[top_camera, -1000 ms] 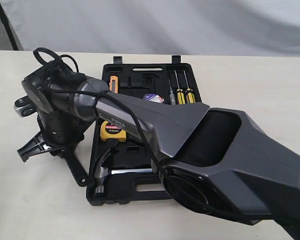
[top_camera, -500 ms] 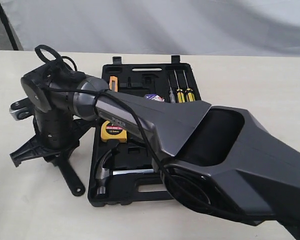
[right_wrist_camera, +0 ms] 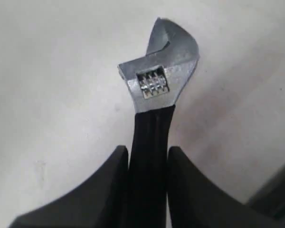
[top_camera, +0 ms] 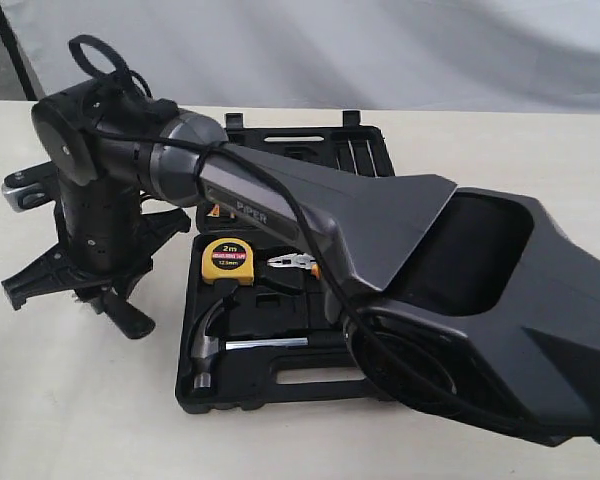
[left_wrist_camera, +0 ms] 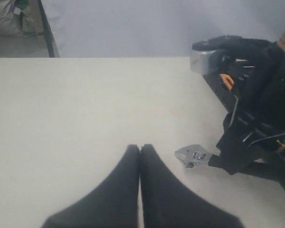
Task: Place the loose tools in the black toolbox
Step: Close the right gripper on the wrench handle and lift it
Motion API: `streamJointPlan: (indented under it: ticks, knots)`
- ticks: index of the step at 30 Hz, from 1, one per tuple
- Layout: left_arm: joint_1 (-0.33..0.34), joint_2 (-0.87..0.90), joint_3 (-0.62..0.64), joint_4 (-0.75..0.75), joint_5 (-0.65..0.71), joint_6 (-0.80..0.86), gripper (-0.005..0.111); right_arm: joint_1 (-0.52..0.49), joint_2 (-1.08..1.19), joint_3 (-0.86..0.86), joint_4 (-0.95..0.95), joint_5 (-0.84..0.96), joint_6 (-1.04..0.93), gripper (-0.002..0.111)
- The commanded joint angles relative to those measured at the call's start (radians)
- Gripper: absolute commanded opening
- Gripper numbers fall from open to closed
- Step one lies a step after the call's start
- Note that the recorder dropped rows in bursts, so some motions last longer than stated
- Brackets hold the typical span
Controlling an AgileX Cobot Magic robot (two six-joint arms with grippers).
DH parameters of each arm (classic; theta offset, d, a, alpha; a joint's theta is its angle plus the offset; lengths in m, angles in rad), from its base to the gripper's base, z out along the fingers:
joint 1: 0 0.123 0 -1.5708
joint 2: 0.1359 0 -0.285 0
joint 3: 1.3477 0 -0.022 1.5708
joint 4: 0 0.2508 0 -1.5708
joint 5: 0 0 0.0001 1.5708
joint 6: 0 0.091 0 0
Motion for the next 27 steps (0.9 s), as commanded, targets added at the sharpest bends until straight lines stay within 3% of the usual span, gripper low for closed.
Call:
streamJointPlan:
  ticks: [1, 11, 21, 27]
  knots:
    - [0.003, -0.008, 0.009, -0.014, -0.017, -0.010, 0.001, -0.025, -0.045, -0.002, -0.006, 0.003, -0.081, 0.000]
    - [0.003, -0.008, 0.009, -0.014, -0.017, -0.010, 0.001, -0.029, -0.075, 0.012, 0.015, 0.003, -0.202, 0.000]
    - [0.003, -0.008, 0.009, -0.014, -0.017, -0.010, 0.001, -0.029, -0.185, 0.268, -0.124, 0.003, -0.278, 0.000]
    - [0.003, -0.008, 0.009, -0.014, -0.017, -0.010, 0.001, -0.029, -0.210, 0.265, -0.119, 0.003, -0.224, 0.000]
